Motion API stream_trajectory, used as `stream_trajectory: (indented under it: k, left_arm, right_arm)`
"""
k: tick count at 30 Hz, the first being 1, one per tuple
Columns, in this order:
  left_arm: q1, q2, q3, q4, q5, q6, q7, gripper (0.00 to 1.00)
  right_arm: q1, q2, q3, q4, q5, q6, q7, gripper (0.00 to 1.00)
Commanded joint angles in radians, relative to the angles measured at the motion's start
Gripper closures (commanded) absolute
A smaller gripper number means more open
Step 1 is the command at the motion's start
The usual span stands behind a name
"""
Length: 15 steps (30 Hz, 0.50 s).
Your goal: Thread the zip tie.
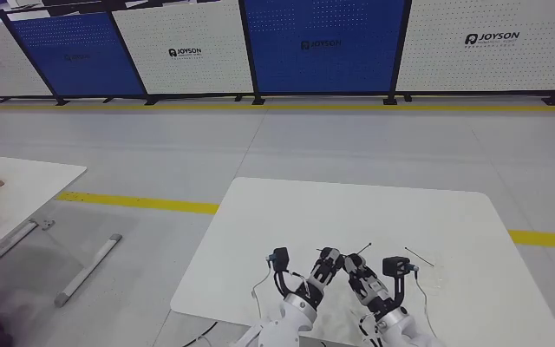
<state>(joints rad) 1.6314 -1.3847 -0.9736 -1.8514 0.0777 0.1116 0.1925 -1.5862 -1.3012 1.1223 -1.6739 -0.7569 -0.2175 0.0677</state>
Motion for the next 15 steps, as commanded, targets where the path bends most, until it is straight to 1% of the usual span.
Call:
stream_trajectory:
  k: [1,9,15]
  left_arm:
    - [0.001,0.0,0.0,0.0,0.001,-0.005,0.0,1.0]
    - [0.006,0.001,-0.003,-0.008,-0.009,-0.019,0.001,1.0]
    - [0.016,0.003,-0.011,-0.023,-0.022,-0.042,0.004,1.0]
  right_arm:
    - [0.001,0.0,-0.002,0.001,-0.003,0.002,0.003,1.0]
    - [0.003,0.001,-0.005,0.002,-0.009,0.007,0.007,1.0]
    - [0.008,0.0,-0.012,0.007,-0.013,0.014,0.014,1.0]
